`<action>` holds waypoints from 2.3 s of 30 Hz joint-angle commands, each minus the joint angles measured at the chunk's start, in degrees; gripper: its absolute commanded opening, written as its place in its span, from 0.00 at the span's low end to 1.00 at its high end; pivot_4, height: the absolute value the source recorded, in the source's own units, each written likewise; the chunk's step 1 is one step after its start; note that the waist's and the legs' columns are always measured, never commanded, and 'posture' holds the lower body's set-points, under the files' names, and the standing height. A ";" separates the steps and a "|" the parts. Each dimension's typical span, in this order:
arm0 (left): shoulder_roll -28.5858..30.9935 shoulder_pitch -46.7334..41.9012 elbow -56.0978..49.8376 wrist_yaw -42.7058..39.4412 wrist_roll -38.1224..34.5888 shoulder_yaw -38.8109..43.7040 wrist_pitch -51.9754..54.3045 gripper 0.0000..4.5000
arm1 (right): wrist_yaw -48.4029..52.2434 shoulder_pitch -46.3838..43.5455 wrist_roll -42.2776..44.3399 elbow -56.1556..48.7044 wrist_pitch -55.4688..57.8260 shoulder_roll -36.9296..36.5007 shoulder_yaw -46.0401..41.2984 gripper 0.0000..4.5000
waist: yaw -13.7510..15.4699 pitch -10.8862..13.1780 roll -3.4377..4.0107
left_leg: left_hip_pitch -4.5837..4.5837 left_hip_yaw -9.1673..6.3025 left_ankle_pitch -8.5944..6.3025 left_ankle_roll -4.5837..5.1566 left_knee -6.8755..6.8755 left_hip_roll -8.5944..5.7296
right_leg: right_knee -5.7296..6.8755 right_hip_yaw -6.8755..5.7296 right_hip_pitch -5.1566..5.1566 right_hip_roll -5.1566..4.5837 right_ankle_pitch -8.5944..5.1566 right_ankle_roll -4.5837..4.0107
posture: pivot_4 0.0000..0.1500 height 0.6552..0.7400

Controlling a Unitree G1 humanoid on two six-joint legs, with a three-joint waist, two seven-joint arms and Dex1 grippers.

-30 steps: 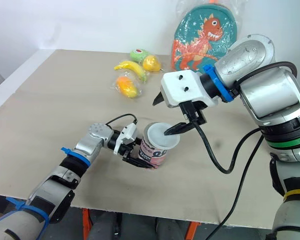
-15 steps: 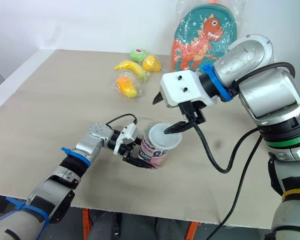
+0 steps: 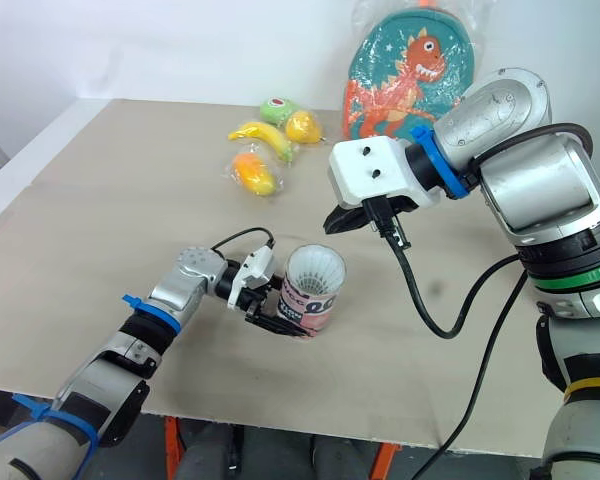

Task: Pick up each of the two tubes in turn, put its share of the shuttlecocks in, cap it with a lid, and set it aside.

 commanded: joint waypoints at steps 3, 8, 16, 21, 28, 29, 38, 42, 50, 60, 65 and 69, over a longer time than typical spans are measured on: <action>0.59 0.13 0.20 0.29 0.88 0.04 0.24 0.66 | 1.75 -0.29 -0.33 -0.14 0.08 -0.64 -2.57 0.01 | 0.00 0.00 0.00 | 0.00 0.00 0.00 0.00 0.00 0.00 | 0.00 0.00 0.00 0.00 0.00 0.00 | 1.00 1.00; 1.71 1.42 -2.70 0.55 -0.42 0.99 2.54 0.66 | -1.19 5.82 1.57 -2.50 2.70 -2.06 -6.39 0.01 | 0.02 0.01 -0.02 | 0.00 -0.01 0.00 0.00 0.00 -0.01 | 0.00 0.00 0.02 0.00 0.00 0.00 | 1.00 1.00; 10.35 7.15 -14.12 0.70 -4.97 5.40 9.64 0.66 | -9.15 18.41 4.92 -8.00 10.29 -1.31 -12.40 0.64 | -0.32 0.02 0.01 | 0.04 -0.02 0.00 0.01 -0.11 0.07 | 0.04 0.04 -0.03 0.09 -0.02 -0.08 | 1.00 1.00; 16.23 11.46 -23.22 2.55 -9.50 10.05 16.00 0.66 | -14.31 15.52 2.95 1.18 11.08 5.29 -10.95 0.87 | -0.45 0.03 -0.02 | 0.04 0.02 0.02 -0.01 -0.02 0.15 | 0.04 0.02 -0.03 0.11 0.04 -0.08 | 1.00 1.00; 19.10 17.03 -30.53 8.03 -14.31 15.36 21.38 0.66 | -18.56 7.99 -2.25 14.20 11.24 16.94 -5.13 0.87 | -0.02 0.05 -0.03 | 0.04 0.07 0.05 -0.05 0.01 0.17 | 0.03 0.01 -0.03 0.08 0.11 -0.12 | 1.00 1.00; 19.10 17.64 -31.03 8.75 -14.65 15.74 21.75 0.66 | -18.41 7.52 -2.73 15.23 11.03 17.86 -4.50 0.87 | 0.10 0.05 -0.04 | 0.03 0.06 0.05 -0.05 -0.01 0.16 | 0.03 0.00 -0.03 0.08 0.09 -0.13 | 1.00 1.00; 18.55 23.13 -31.38 12.26 -13.71 15.74 17.97 0.66 | -16.00 6.91 -12.10 26.01 2.65 20.45 4.21 0.87 | 0.25 0.07 -0.07 | -0.14 -0.01 0.04 -0.07 -0.04 0.10 | 0.01 -0.07 -0.17 0.07 0.08 -0.13 | 1.00 1.00; 19.20 22.55 -28.46 11.93 -12.43 15.65 15.55 0.66 | -16.67 7.85 -16.35 30.39 -0.89 21.05 6.18 0.87 | 0.15 0.07 -0.07 | -0.13 0.00 0.05 -0.09 -0.02 0.11 | 0.02 -0.07 -0.17 0.07 0.11 -0.14 | 1.00 1.00; 19.51 19.95 -23.91 11.89 -11.85 16.50 12.85 0.66 | -15.48 8.85 -18.05 33.06 -2.55 21.06 5.56 0.40 | 0.17 0.06 -0.09 | -0.13 -0.01 0.06 -0.10 0.00 0.12 | 0.02 -0.11 -0.14 0.07 0.14 -0.14 | 1.00 1.00; 17.30 18.69 -22.24 11.63 -10.75 14.44 10.22 0.66 | -10.63 9.42 -18.07 27.02 -4.96 16.28 4.06 0.01 | 0.22 0.07 -0.08 | -0.12 0.00 0.09 -0.15 -0.01 0.11 | 0.01 -0.10 -0.13 0.05 0.18 -0.14 | 1.00 1.00; 13.04 17.06 -21.63 11.28 -9.69 11.25 8.57 0.66 | -2.68 12.11 -11.03 10.36 -1.61 7.83 -1.69 0.01 | 0.80 0.10 -0.02 | -0.21 -0.01 0.09 -0.16 -0.05 0.04 | -0.02 -0.07 -0.17 0.02 0.12 -0.05 | 1.00 1.00; 8.59 13.98 -18.81 10.53 -9.07 8.63 7.23 0.66 | -0.06 9.63 0.37 0.09 9.15 5.26 -10.43 0.01 | 0.49 0.10 -0.03 | -0.26 0.01 0.08 -0.16 -0.07 0.02 | -0.01 0.00 -0.23 0.02 0.09 0.00 | 1.00 1.00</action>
